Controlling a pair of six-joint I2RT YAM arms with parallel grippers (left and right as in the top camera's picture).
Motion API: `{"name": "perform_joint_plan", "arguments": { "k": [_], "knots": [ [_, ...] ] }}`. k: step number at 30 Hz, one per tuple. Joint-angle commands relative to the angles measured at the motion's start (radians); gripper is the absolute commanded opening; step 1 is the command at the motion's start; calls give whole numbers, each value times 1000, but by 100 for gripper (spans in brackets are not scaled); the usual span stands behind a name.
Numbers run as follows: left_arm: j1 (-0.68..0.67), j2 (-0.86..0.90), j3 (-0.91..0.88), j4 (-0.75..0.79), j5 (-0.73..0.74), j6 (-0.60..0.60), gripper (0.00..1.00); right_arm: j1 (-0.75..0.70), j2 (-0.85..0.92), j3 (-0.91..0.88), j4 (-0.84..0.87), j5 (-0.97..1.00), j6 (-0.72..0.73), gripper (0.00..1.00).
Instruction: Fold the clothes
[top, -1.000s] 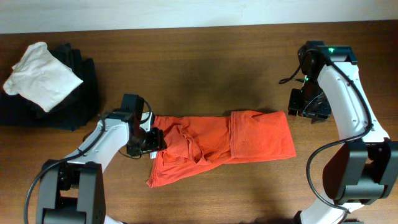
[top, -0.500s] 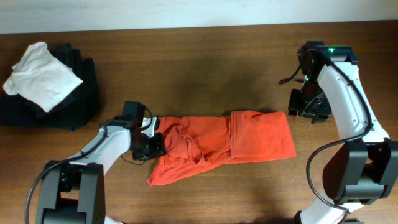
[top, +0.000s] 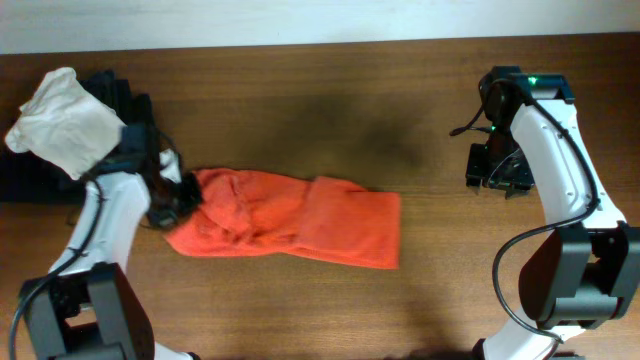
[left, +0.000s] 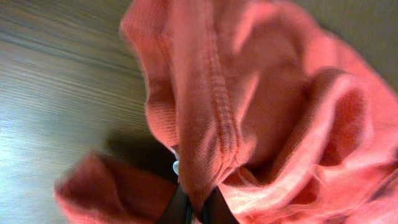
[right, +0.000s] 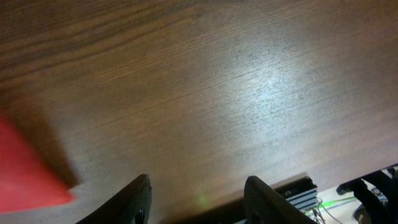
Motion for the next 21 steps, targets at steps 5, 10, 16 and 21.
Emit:
{"name": "perform_joint_plan", "arguments": {
  "k": [5, 10, 16, 21],
  "knots": [
    [-205, -3, 214, -157, -35, 31, 1, -5, -6, 6, -8, 31, -12, 52],
    [-534, -1, 218, -144, -35, -26, 0, -4, -6, 6, -11, 31, -12, 52],
    [-777, 46, 218, -71, -39, -64, 0, -4, -6, 6, -17, 31, -12, 52],
    [-819, 101, 218, 6, -82, -64, 1, -4, -6, 6, -29, 31, -13, 57]
  ]
}}
